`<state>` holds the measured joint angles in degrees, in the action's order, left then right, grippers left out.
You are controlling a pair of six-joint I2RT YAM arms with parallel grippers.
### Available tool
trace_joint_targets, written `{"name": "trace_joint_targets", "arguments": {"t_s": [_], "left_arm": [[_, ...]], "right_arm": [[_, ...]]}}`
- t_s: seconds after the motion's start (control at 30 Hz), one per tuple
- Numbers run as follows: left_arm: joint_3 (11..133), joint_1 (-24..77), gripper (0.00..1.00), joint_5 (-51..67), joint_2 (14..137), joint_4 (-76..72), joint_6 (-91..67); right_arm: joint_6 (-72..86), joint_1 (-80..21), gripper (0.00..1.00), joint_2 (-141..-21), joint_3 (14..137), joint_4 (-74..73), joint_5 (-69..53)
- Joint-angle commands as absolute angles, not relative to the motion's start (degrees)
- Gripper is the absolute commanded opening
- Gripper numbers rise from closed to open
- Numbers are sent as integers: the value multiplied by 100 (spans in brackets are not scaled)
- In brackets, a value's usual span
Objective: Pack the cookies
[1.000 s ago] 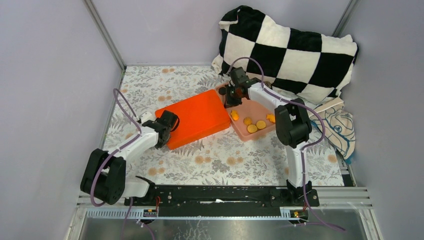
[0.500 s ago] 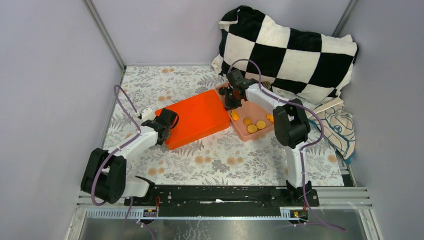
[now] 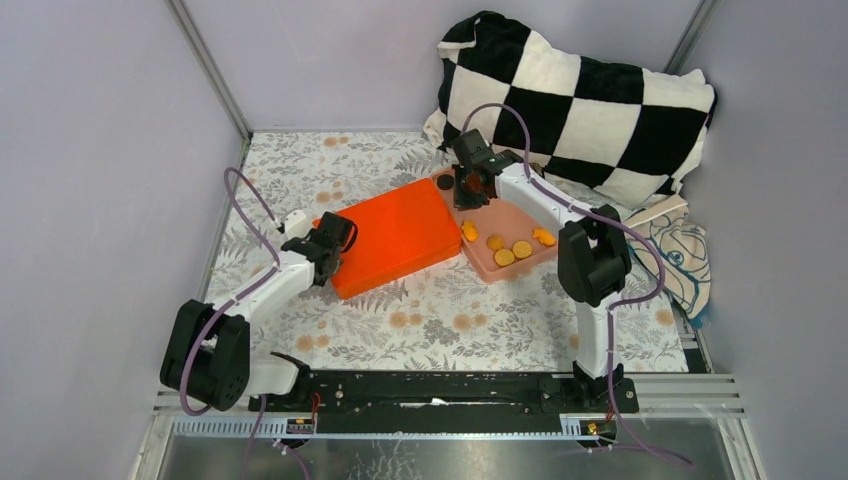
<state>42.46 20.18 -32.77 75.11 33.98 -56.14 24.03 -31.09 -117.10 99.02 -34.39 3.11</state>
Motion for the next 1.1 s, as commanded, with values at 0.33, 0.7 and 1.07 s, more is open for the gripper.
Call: {"name": "trace_joint_targets", "arguments": {"t_s": [0.33,0.7,1.07], "left_arm": [[4743,2033,0,-3802,7151,3790,-5648],[5424,2039,0,-3819,6142,4040,-5386],[5283,2039,0,-3650,6137,3962,-5295]], "right_arm": [[1930,-3411,0,-11276,10511,-3623,610],[1929,-3701,0,-12029,10308,-3715,239],[1930,-3714,0,-11549,10087,-3531,401]]}}
